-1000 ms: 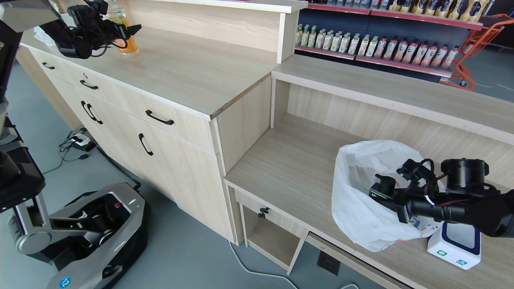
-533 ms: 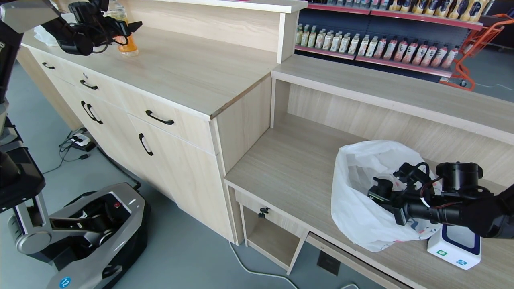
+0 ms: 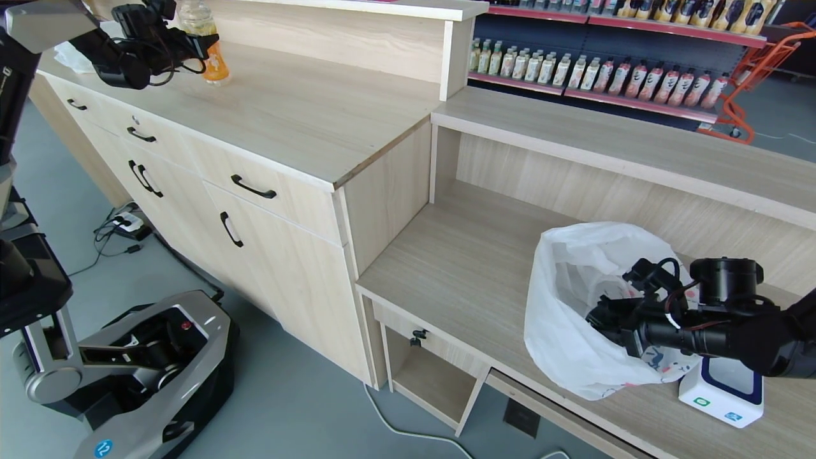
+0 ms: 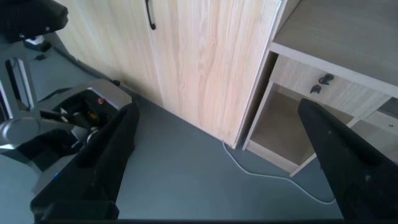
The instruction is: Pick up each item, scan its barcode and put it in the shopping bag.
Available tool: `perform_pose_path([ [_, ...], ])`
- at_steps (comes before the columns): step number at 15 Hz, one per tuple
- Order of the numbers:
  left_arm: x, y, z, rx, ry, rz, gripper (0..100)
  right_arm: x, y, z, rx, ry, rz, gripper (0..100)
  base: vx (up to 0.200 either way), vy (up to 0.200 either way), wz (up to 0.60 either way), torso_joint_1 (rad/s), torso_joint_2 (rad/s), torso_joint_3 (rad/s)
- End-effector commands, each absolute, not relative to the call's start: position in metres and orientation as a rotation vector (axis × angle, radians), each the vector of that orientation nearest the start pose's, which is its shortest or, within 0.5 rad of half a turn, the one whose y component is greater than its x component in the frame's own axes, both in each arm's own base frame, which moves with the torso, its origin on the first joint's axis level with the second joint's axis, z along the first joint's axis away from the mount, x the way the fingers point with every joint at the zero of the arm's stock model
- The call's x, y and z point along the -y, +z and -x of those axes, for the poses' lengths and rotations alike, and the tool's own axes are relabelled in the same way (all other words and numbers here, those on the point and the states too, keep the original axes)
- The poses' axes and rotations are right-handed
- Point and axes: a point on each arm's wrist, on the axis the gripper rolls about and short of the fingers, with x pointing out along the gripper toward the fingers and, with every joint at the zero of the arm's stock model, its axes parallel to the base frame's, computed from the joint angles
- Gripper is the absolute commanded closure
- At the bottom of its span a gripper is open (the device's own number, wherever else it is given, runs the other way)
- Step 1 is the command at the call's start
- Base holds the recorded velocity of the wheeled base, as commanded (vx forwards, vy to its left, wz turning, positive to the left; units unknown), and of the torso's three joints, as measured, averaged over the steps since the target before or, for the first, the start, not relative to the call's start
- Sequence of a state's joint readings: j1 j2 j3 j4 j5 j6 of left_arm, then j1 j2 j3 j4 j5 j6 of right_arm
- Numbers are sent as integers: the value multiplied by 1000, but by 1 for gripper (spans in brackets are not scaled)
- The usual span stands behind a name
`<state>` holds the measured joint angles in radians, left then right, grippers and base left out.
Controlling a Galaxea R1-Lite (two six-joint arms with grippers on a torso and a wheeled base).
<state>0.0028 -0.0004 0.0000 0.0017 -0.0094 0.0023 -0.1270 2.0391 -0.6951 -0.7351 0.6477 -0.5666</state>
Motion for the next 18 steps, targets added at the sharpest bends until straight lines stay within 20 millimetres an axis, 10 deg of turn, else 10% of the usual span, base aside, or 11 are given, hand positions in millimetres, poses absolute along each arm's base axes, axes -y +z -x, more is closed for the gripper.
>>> perform_pose_path([
  [1, 0, 75, 23, -2, -8, -3, 0, 28, 60, -326, -402, 649, 305, 0, 0, 0, 0, 0, 0, 0],
  [10, 0, 75, 23, -2, -6, -2, 0, 18, 152, -339, -80, 660, 438, 0, 0, 0, 0, 0, 0, 0],
  [15, 0, 75, 23, -2, -6, -2, 0, 42, 222, -226, 87, 468, 593, 0, 0, 0, 0, 0, 0, 0],
  [18, 0, 75, 23, -2, -8, -3, 0, 51, 239, -200, 139, 370, 638, 0, 0, 0, -400, 3, 0, 2],
])
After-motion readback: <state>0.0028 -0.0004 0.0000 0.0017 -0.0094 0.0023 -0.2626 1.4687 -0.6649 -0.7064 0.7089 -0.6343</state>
